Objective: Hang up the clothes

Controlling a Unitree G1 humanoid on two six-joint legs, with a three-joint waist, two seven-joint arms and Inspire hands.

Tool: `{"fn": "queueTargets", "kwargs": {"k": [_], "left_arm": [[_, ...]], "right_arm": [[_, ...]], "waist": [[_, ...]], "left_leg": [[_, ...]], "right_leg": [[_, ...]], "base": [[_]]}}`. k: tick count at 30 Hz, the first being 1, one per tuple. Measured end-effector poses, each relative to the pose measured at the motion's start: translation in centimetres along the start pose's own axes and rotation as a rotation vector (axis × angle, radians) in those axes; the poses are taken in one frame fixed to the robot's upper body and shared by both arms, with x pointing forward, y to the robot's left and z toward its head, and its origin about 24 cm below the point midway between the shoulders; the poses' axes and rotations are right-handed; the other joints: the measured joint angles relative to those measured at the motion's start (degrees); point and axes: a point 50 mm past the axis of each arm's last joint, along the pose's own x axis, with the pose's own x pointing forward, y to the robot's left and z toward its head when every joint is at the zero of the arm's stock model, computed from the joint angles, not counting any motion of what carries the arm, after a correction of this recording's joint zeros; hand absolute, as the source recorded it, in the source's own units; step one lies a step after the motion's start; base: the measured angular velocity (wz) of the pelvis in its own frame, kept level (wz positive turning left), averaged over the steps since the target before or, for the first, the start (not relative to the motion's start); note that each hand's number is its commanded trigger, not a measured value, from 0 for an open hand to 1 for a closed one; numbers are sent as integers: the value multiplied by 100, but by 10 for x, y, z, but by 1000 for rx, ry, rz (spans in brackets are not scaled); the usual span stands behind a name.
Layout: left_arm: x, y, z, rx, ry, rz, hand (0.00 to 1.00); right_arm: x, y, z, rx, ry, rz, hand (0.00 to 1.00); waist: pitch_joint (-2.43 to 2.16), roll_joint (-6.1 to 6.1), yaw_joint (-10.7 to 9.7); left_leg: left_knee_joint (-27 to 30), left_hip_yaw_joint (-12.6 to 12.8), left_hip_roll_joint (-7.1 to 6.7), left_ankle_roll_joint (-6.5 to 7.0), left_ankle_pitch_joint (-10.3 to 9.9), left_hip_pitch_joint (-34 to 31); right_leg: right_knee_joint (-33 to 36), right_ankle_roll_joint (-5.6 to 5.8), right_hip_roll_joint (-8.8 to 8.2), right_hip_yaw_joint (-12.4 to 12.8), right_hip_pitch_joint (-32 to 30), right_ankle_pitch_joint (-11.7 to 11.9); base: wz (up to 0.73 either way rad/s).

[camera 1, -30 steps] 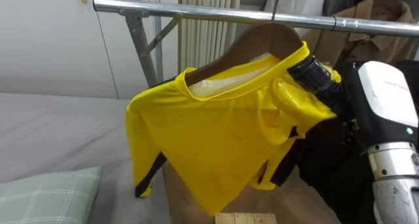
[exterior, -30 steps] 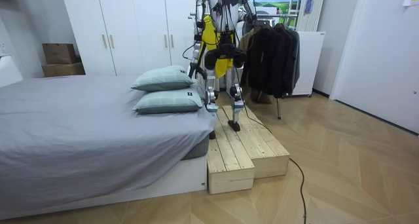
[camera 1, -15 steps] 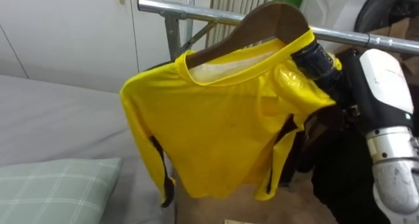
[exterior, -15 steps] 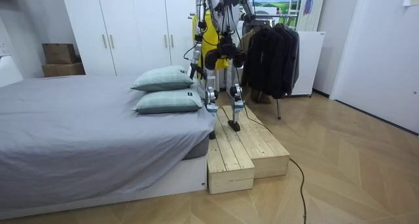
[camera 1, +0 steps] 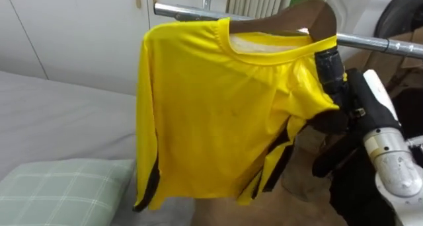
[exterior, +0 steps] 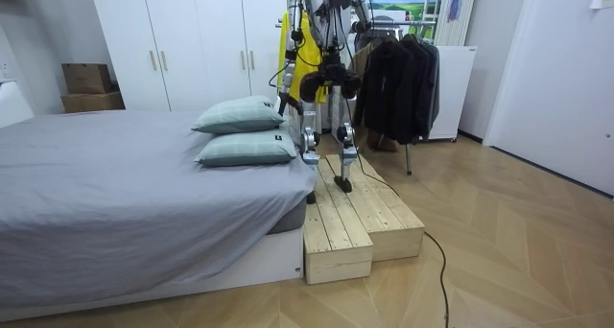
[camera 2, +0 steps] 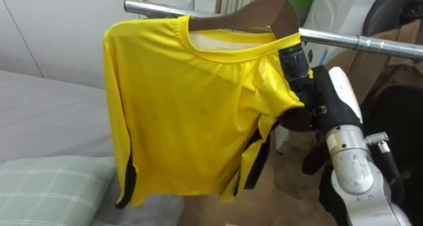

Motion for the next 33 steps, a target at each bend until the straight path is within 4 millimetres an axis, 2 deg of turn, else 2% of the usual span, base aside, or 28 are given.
{"fn": "queueTargets", "kwargs": {"k": [6,13,20,23,25,27,33], "left_arm": [[-2,3,3,18,-37,4,0],[-3,5,-3,-2,-34,-4,0],[-3,7,0,10,-41,-3,0],[-3,9,2,11,-44,5,0],[-3,11,2,6,-48,15,0],[-3,13,2,14,-49,23,0],[-2,19,3,28,-55,39,0]], "right_arm": [[3,0,-21,145,109,46,100],[7,1,-38,169,200,88,100],[15,-16,-45,127,244,93,100],[24,-22,-42,122,249,83,100],[29,-28,-40,113,254,80,100],[30,-31,-42,105,262,83,100],[28,-40,-50,61,283,100,100]], "waist": [[-46,-53,146],[-46,-49,136],[-38,-75,121],[-24,-125,104],[-31,-181,93],[-52,-227,95],[-38,-318,105]], "left_leg": [[26,-136,-5,0,0,-9],[26,-160,-3,-1,0,41],[27,-185,-9,-11,7,36],[24,-202,-11,-24,27,22],[25,-243,-15,-29,34,20],[25,-275,-18,-32,39,13],[40,-378,-25,-32,42,42]], "right_leg": [[4,-21,-19,-120,17,-35],[-7,-22,-25,-175,118,-36],[-2,-37,-36,-206,101,-52],[2,-39,-38,-217,108,-54],[-9,-41,-47,-252,102,-70],[-9,-42,-56,-288,129,-78],[-17,-43,-77,-382,204,-78]], "base": [[11],[1],[0],[2],[9],[9],[8]]}}
